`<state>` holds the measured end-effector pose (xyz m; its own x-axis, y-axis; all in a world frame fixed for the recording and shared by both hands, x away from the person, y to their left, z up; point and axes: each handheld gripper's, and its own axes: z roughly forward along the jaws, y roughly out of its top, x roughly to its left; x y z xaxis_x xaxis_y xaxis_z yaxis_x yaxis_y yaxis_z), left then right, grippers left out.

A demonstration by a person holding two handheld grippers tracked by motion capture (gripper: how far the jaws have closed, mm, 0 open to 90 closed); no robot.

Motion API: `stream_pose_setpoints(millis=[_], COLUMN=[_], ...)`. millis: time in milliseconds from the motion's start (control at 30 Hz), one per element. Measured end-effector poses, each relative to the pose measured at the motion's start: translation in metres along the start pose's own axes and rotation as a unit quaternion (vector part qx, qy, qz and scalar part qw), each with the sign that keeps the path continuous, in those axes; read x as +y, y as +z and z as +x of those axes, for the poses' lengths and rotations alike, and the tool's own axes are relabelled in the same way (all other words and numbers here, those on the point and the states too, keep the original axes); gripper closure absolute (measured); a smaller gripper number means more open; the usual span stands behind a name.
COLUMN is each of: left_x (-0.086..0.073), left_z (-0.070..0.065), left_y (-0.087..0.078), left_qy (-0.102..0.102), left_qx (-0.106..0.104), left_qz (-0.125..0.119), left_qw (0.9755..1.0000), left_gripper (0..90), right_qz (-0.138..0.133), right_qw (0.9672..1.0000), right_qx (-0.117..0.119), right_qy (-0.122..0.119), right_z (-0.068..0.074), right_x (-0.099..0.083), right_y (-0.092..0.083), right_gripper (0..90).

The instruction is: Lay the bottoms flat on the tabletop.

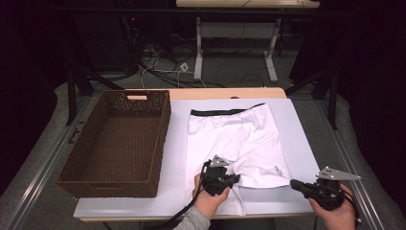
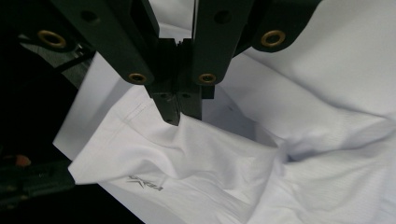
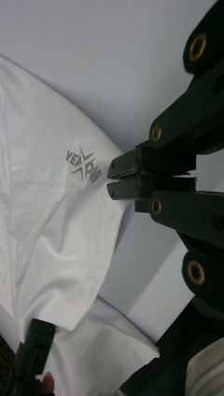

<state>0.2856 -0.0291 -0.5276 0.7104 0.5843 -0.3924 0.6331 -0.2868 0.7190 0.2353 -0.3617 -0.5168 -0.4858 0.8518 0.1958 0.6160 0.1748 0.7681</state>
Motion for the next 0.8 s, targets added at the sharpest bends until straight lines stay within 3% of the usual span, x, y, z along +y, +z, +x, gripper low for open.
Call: stream_pose_setpoints(millis=[133,267,800], left_x=[-0.006,-0.014,-0.026], left_z=[-0.015,-0.024,-0.034], left_y=[0.001,0.0,-0.002], left_qy=[0.01,0.019,0.018], left_qx=[-0.017,-0.025,-0.051], left_qz=[0.007,0.017,0.036], left_qw=[0.9998,0.9994,0.9979], left_gripper=[90.0,90.0,89.4], right_qz=[-0.012,-0.006,0.006], right_qw=[0.9999,0.9999,0.9997], right_qx=[-0.01,-0.013,-0.023], right_qy=[0.005,0.004,0.002], right_z=[-0.003,-0.003,0.001], right_x=[-0.005,-0.01,-0.02], right_y=[-0.018,-0.025,-0.038], right_gripper=[88.9,88.9,89.0])
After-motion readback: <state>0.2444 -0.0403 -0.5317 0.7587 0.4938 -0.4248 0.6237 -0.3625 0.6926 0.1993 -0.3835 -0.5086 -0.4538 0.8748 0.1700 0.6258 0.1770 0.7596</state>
